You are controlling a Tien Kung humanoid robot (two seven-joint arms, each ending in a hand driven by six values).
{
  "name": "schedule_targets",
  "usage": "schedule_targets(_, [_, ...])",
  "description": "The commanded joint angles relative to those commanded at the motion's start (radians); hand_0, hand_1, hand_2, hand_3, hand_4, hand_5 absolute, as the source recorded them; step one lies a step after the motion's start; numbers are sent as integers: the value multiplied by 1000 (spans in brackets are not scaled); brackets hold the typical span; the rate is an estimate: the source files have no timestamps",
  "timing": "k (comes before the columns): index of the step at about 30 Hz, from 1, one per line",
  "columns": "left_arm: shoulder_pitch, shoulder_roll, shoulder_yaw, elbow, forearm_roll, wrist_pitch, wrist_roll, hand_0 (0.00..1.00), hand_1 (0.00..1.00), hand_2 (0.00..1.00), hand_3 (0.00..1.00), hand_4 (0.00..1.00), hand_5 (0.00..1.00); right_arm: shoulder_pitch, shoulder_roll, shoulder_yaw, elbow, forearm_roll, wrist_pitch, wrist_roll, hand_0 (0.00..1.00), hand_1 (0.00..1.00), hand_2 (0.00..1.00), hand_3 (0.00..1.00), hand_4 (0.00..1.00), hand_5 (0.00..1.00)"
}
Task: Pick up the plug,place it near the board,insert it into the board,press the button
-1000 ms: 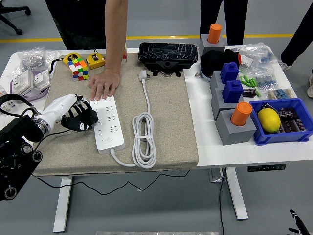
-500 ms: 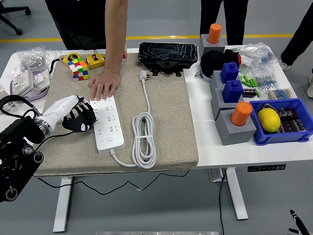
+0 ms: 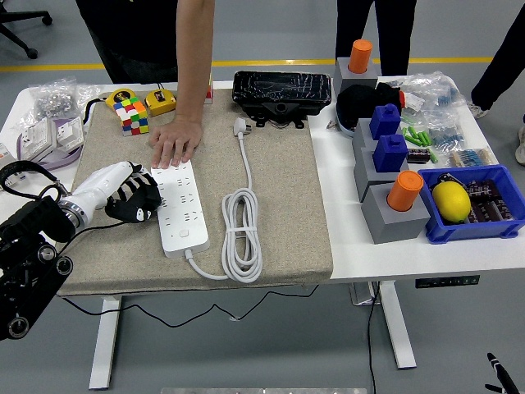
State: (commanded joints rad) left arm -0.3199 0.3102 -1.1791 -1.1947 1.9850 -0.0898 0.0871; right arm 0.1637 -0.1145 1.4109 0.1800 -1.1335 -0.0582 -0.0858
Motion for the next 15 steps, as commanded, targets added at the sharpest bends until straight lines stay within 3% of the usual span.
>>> schedule_targets(1, [0,0,0,-1,1,1,0,349,447,435,531,769,2,1,0,0,0,0,0,0,808,754,732,771,998,998])
schedule_targets(7, [-3,1,-2,-6,2,6,-1,349,447,435,531,769,2,3,-1,0,0,0,0,0,808,754,732,771,998,998])
schedule_targets(8, [-3,1,-2,-9,3,9,-2,337,329,433,525,776,2,4,-1,-1,0,1,0,0,808,754,732,771,998,998])
schedule_targets(15, [-3,5,-2,-29,7,6,0,335,320,428,526,776,2,4,-2,-1,0,2,0,-1,808,754,732,771,998,998])
